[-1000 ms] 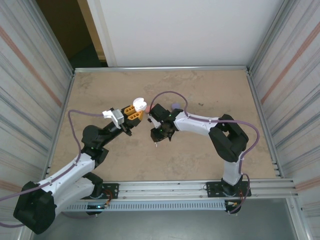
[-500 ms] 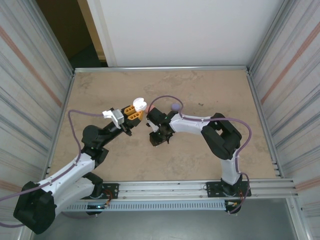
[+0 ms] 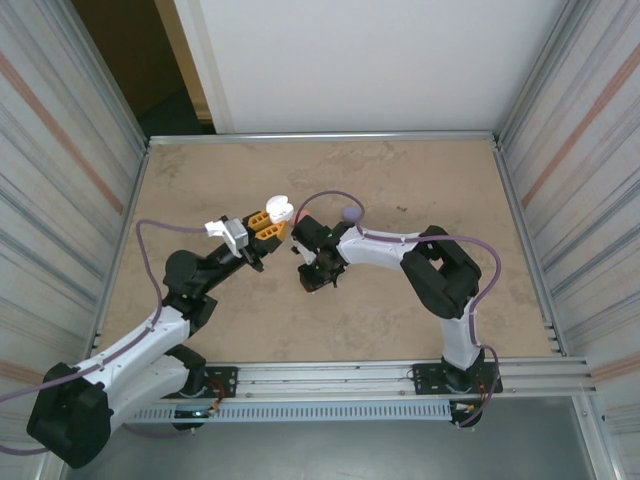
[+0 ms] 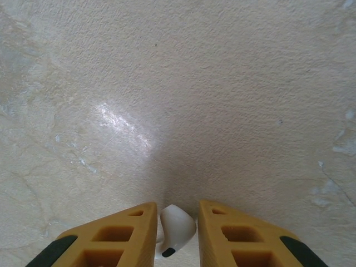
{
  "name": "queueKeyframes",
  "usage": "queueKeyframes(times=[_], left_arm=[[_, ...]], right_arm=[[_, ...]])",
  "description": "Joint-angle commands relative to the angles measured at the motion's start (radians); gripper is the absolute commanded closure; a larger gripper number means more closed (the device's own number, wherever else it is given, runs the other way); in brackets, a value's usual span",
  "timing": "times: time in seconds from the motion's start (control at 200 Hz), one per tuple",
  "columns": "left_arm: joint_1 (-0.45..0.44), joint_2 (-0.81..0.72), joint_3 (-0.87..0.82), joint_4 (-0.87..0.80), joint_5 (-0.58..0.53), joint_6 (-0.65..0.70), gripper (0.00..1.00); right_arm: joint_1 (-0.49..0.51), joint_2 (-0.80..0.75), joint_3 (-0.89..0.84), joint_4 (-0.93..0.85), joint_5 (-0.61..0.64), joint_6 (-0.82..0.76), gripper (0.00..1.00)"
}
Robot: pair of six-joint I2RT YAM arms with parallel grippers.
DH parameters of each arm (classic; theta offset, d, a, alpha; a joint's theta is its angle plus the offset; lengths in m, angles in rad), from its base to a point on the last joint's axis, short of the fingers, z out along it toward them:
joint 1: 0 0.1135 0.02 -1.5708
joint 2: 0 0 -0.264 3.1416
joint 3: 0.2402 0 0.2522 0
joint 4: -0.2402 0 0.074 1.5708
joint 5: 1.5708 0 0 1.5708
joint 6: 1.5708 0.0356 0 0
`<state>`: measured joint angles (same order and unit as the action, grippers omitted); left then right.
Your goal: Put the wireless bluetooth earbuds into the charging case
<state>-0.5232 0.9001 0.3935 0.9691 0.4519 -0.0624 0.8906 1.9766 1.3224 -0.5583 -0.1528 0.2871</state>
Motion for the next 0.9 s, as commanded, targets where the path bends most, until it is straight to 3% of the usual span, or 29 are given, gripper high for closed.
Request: queueKeyframes(times=[0.0, 0.451, 0.897], left_arm=[[0.002, -0.008, 0.022, 0.02, 0.01, 0.023, 1.0], [0.002, -0.01, 0.02, 0.02, 0.01, 0.023, 1.0], [-0.004, 0.044, 0.036, 0.039, 0.018, 0.022, 1.0]], right_arm=[[0.013, 0.014, 0.018, -0.05, 0.002, 0.014, 0.77], [-0.009, -0.129, -0.037, -0.015, 0.02, -0.027, 0.85], [-0.125, -0.527, -0.093, -0.03, -0.016, -0.109, 0.84]])
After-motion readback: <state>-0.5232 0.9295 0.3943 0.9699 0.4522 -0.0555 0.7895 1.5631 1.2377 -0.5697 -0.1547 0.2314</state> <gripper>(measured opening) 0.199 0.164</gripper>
